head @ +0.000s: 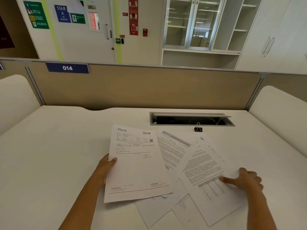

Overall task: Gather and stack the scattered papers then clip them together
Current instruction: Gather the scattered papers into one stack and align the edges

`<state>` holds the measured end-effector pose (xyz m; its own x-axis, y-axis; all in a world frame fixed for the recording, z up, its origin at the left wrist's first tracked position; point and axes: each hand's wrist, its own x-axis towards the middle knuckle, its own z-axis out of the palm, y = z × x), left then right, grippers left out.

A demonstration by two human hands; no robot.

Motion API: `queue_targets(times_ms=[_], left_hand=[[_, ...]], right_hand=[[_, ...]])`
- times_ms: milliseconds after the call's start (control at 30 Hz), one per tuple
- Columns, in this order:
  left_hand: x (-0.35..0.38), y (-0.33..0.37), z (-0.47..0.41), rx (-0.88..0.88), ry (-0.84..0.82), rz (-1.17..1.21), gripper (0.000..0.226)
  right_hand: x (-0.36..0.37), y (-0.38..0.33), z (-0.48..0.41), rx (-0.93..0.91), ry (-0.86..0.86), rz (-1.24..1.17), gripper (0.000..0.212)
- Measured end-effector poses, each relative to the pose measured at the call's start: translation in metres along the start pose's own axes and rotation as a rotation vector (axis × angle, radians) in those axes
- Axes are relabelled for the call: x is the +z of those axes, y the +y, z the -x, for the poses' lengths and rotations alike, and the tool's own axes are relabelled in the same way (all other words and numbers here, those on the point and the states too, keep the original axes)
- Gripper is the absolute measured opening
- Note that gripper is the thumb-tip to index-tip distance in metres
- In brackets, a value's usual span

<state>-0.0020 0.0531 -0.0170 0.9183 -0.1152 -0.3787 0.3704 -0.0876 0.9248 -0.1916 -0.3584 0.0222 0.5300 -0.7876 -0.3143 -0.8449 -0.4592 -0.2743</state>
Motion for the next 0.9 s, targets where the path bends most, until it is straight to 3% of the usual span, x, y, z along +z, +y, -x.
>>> queue_targets(times_ms=[167, 333, 767, 900], left_hand=[[0.001, -0.001, -0.001, 0.0, 0.012, -0.016, 0.036], [0.0, -0.002, 0.0, -0.007, 0.002, -0.028, 0.035], [0.0, -0.003, -0.004, -0.001, 0.004, -0.038, 0.036], [0.0, -0.004, -0.004, -0.002, 0.016, -0.047, 0.035]], right_hand=[[-0.005, -0.003, -0.001, 0.016, -0.049, -0.071, 0.107], [-0.007, 0.002, -0.004, 0.012, 0.008, -0.109, 0.109], [-0.005, 0.017, -0.034, -0.025, -0.102, -0.059, 0.082], [-0.014, 0.01, -0.011, -0.087, -0.119, -0.189, 0.042]])
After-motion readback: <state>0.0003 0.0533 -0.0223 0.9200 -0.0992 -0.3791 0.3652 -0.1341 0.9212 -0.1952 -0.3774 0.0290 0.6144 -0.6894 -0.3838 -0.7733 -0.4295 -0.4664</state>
